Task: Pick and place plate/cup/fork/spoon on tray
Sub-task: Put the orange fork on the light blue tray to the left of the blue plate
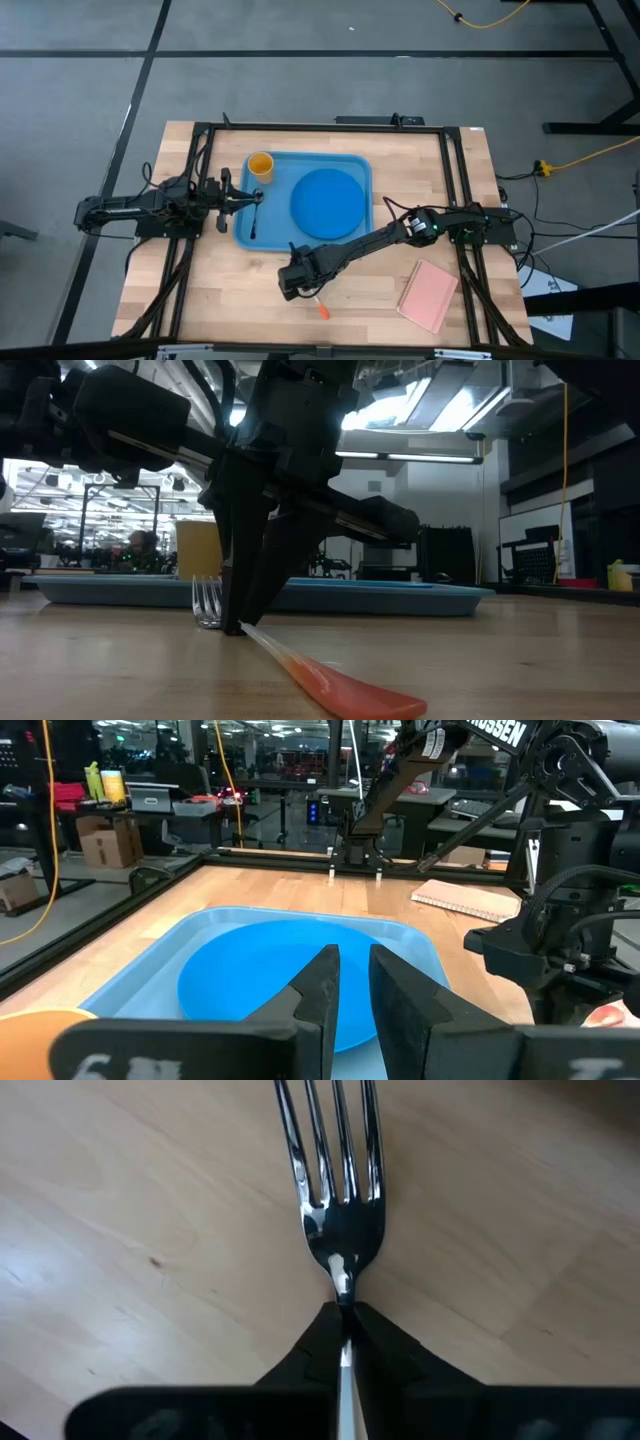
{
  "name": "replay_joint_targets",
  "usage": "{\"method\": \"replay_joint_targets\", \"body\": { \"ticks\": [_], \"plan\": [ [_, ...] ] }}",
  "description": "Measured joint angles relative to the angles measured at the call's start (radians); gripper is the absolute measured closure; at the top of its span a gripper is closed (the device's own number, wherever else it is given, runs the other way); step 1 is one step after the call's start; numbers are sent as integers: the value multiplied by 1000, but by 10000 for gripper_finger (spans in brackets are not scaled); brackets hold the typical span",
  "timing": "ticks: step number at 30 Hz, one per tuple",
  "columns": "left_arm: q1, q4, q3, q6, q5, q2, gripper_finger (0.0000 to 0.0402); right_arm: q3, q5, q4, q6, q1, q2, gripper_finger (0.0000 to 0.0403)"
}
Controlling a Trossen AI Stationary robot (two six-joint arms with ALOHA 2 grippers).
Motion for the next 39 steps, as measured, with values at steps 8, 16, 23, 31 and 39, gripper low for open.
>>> {"method": "replay_joint_targets", "body": {
  "ticks": [8,16,23,31,39],
  "plan": [
    [0,0,0,0,0,0,350,151,43,-13,-127,2,23,385],
    [0,1,0,0,0,0,350,160,42,124,-174,-14,-28,386],
    [0,1,0,0,0,0,350,154,42,154,-83,-100,-27,385],
    [0,1,0,0,0,0,350,155,-15,176,-69,-249,-29,384],
    [1,-1,0,0,-13,0,350,155,7,186,6,-342,-26,385]
  ]
}}
